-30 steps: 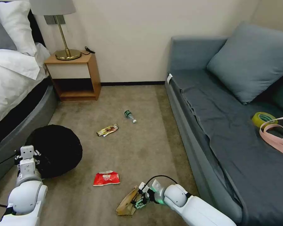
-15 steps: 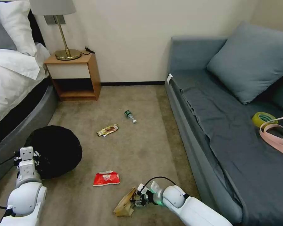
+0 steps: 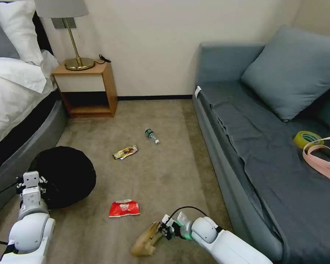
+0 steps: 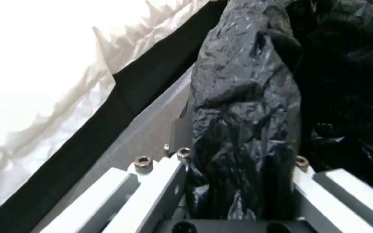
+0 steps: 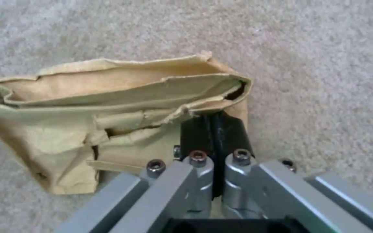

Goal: Pick up the trash bin, then pick up the garbage on the floor and place it into the trash bin.

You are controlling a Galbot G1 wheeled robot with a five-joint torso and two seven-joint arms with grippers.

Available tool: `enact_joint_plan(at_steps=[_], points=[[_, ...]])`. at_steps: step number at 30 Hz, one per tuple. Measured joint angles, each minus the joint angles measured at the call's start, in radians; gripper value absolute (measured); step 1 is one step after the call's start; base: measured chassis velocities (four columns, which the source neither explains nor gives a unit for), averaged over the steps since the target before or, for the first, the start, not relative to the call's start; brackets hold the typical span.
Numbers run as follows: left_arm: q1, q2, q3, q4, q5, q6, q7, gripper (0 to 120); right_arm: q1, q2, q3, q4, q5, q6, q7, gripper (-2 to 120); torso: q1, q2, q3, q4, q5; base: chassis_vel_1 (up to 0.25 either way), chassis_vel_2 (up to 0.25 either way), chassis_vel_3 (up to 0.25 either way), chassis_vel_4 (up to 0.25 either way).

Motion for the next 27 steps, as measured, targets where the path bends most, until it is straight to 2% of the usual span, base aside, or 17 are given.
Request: enact_joint_plan(at_steps=[14, 20, 27], points=[[0.015, 0.0, -0.004, 0.005, 0.003, -0.013, 0.002, 4, -0.023, -0.016, 0.074, 0.044, 0.006, 0.01, -0.013, 0, 0.0, 0.0, 0.0, 0.0, 0.0, 0.0, 0.0, 0.0, 0.0], [0.027, -0.002, -0.005, 0.004, 0.004, -0.02, 0.003, 4, -0.012, -0.037, 0.143, 0.111, 0.045, 0.006, -0.018, 0, 0.0, 0.0, 0.0, 0.0, -0.0001, 0.0, 0.0, 0.0, 0.0], [0.028, -0.008, 0.024, -0.018, 0.001, -0.006, 0.004, 4, 0.055, -0.05, 0.208, 0.212, 0.115, -0.016, -0.027, 0, 0.0, 0.0, 0.0, -0.0002, 0.0, 0.0, 0.0, 0.0, 0.0]])
